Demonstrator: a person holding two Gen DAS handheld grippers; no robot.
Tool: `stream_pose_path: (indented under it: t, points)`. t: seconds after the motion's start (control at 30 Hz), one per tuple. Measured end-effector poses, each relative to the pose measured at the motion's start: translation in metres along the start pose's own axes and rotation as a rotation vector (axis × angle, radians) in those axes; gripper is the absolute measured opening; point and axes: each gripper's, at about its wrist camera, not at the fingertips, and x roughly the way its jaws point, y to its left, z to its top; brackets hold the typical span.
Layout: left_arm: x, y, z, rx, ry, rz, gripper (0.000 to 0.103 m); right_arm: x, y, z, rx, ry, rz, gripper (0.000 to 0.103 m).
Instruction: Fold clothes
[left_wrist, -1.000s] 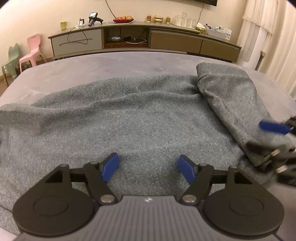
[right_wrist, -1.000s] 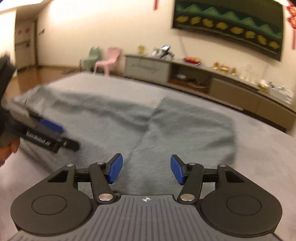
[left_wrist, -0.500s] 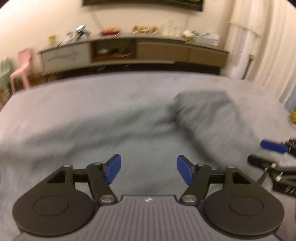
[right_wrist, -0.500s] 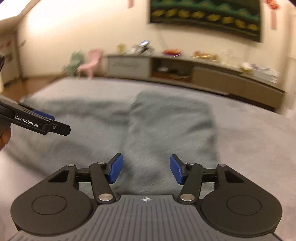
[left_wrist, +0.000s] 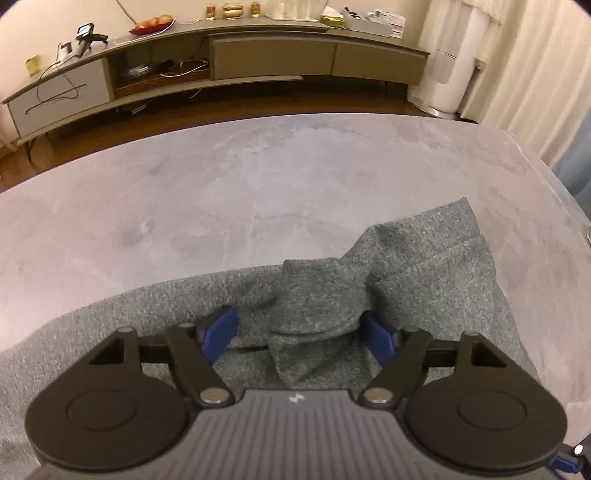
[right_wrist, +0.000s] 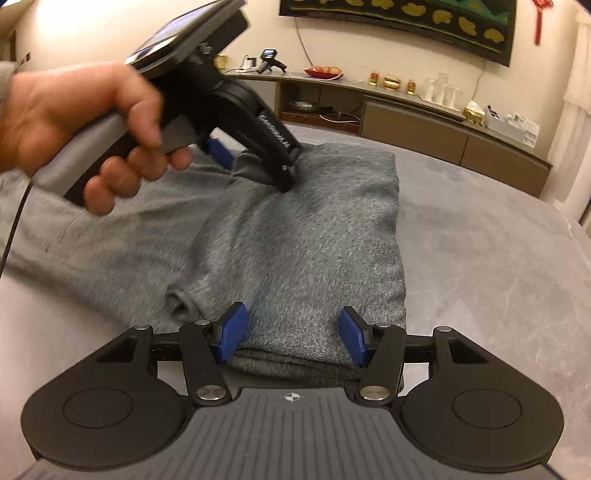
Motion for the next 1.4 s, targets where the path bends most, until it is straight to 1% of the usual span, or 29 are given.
stream_pose_path:
  t: [0.07, 0.1, 0.17, 0.2, 0.23, 0.27, 0.3, 0.33, 0.37, 0.43, 0.47, 0.53, 0.6, 0.63, 0.67, 0.7, 0.73, 0.77, 0.8, 0.83, 0.9, 0.93, 0.97, 1.03, 1.1, 1.17, 1.27, 1.33, 1.4]
  points:
    - [-0.022, -0.006, -0.012, -0.009, -0.05, -0.024, 0.065, 0.0, -0.003, 0.001, 0.002, 0.0, 0.022, 0.06]
    - [-0.033, -0.008, -0.018, -0.013, -0.075, -0.036, 0.064, -0.005, -0.008, 0.002, 0.022, -0.006, 0.045, 0.059]
    - [-0.054, -0.016, -0.033, -0.003, -0.115, -0.068, 0.066, -0.028, -0.023, 0.001, 0.098, -0.075, 0.053, 0.056]
    - [-0.06, -0.024, -0.046, 0.032, -0.111, -0.079, 0.067, -0.038, -0.03, 0.001, 0.132, -0.108, 0.053, 0.056]
    - [-0.059, -0.03, -0.057, 0.061, -0.091, -0.065, 0.067, -0.039, -0.033, 0.002, 0.139, -0.124, 0.031, 0.056]
    - [-0.053, -0.033, -0.067, 0.084, -0.056, -0.036, 0.067, -0.033, -0.034, 0.003, 0.138, -0.112, 0.007, 0.056]
    - [-0.045, -0.033, -0.076, 0.098, -0.026, -0.006, 0.071, -0.023, -0.034, 0.001, 0.13, -0.066, -0.009, 0.056]
    - [-0.043, -0.03, -0.082, 0.084, -0.031, 0.009, 0.074, -0.013, -0.032, -0.002, 0.122, -0.015, -0.015, 0.057]
    - [-0.047, -0.025, -0.085, 0.05, -0.046, 0.01, 0.073, -0.007, -0.029, -0.006, 0.105, 0.002, -0.021, 0.059]
    - [-0.062, -0.014, -0.091, -0.013, -0.065, 0.009, 0.07, -0.014, -0.021, -0.004, 0.076, -0.015, -0.043, 0.058]
    - [-0.072, -0.011, -0.096, -0.026, -0.09, 0.012, 0.071, -0.022, -0.02, -0.002, 0.083, -0.052, -0.043, 0.058]
    - [-0.083, -0.004, -0.111, -0.034, -0.079, 0.036, 0.071, -0.032, -0.015, 0.002, 0.059, -0.13, -0.038, 0.059]
    - [-0.092, 0.004, -0.132, -0.038, -0.048, 0.062, 0.07, -0.025, -0.008, 0.004, 0.027, -0.103, -0.018, 0.059]
    - [-0.099, 0.008, -0.143, -0.046, -0.039, 0.077, 0.07, -0.016, -0.005, 0.003, 0.025, -0.072, -0.018, 0.059]
    - [-0.111, 0.016, -0.152, -0.061, -0.048, 0.087, 0.07, -0.008, -0.001, 0.003, 0.022, -0.04, -0.019, 0.062]
    - [-0.128, 0.027, -0.162, -0.086, -0.077, 0.091, 0.07, -0.002, 0.002, 0.004, 0.017, -0.017, -0.022, 0.063]
    - [-0.146, 0.038, -0.171, -0.111, -0.106, 0.095, 0.071, -0.007, 0.009, 0.009, -0.001, -0.036, -0.041, 0.063]
    - [-0.165, 0.051, -0.18, -0.145, -0.14, 0.109, 0.075, -0.011, 0.015, 0.014, -0.019, -0.055, -0.06, 0.063]
    - [-0.187, 0.068, -0.189, -0.194, -0.18, 0.143, 0.079, -0.017, 0.021, 0.019, -0.036, -0.077, -0.076, 0.063]
    - [-0.207, 0.087, -0.198, -0.244, -0.216, 0.193, 0.079, -0.023, 0.03, 0.025, -0.048, -0.112, -0.073, 0.064]
    - [-0.243, 0.135, -0.222, -0.372, -0.274, 0.333, 0.083, -0.035, 0.054, 0.036, -0.051, -0.167, -0.025, 0.069]
    - [-0.257, 0.159, -0.233, -0.44, -0.293, 0.389, 0.086, -0.041, 0.067, 0.041, -0.053, -0.191, 0.003, 0.073]
    - [-0.263, 0.18, -0.242, -0.507, -0.29, 0.404, 0.087, -0.042, 0.087, 0.044, -0.058, -0.2, 0.05, 0.076]
    - [-0.265, 0.221, -0.257, -0.638, -0.259, 0.391, 0.087, -0.04, 0.134, 0.047, -0.1, -0.192, 0.142, 0.079]
    - [-0.26, 0.246, -0.265, -0.732, -0.229, 0.339, 0.087, -0.029, 0.183, 0.05, -0.171, -0.177, 0.211, 0.079]
    - [-0.256, 0.26, -0.273, -0.792, -0.222, 0.286, 0.087, -0.017, 0.229, 0.058, -0.219, -0.176, 0.257, 0.079]
    - [-0.254, 0.275, -0.279, -0.874, -0.233, 0.192, 0.087, 0.005, 0.273, 0.085, -0.191, -0.148, 0.328, 0.079]
    - [-0.255, 0.284, -0.285, -0.909, -0.233, 0.181, 0.087, 0.015, 0.3, 0.098, -0.215, -0.127, 0.379, 0.08]
    - [-0.258, 0.296, -0.295, -0.973, -0.247, 0.151, 0.087, 0.02, 0.327, 0.104, -0.283, -0.112, 0.436, 0.084]
